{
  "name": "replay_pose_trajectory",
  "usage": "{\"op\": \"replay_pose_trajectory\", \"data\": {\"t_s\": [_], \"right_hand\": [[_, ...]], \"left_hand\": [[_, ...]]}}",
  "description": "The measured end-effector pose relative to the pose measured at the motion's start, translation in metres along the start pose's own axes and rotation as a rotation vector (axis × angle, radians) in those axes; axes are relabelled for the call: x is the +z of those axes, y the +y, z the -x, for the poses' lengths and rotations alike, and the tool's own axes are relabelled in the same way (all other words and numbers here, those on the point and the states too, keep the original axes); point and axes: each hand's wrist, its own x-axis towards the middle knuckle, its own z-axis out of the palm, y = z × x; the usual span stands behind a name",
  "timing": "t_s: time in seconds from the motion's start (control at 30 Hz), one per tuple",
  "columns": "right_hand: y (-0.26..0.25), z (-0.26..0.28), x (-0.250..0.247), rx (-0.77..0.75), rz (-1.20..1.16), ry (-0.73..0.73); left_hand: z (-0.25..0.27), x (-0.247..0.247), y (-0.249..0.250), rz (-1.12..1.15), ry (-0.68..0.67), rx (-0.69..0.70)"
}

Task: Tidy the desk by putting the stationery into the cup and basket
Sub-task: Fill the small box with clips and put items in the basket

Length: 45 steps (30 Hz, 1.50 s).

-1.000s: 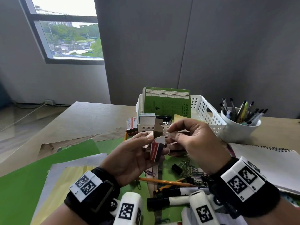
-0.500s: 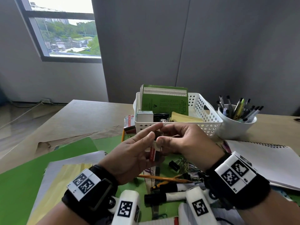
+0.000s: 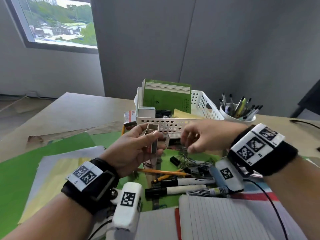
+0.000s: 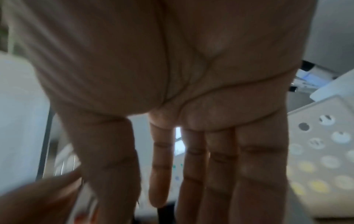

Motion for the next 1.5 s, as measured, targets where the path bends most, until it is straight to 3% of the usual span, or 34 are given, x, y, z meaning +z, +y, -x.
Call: {"op": "replay_pose_trajectory", "data": {"t_s": [0.07, 0.13, 0.27, 0.73, 1.03, 1.23, 1.5], "right_hand": [[-0.002, -0.003, 0.013, 0.047, 0.181, -0.081], [0.000, -0.009, 0.026, 0.031, 0.337, -0.052], [0.004, -0.014, 0.033, 0.020, 0.411, 0.014], [0.017, -0.022, 0.015, -0.040, 0.228, -0.102], [-0.020, -0.003, -0.021, -0.300, -0.240, 0.083], [-0.043, -0.007, -0.008, -0.299, 0.148, 0.211], [-0.052, -0.011, -0.001, -0.359, 0.143, 0.269]], "left_hand": [[0.000, 0.000, -0.001, 0.001, 0.000, -0.006], [0.000, 0.000, -0.001, 0.011, 0.005, -0.007], [0.003, 0.002, 0.002, 0.016, -0.003, -0.014], [0.009, 0.009, 0.006, -0.036, -0.049, -0.107], [0.004, 0.002, 0.001, -0.070, -0.107, -0.145], [0.000, -0.002, -0.003, -0.088, -0.124, -0.126], [0.003, 0.000, -0.003, -0.054, -0.132, -0.128]]}}
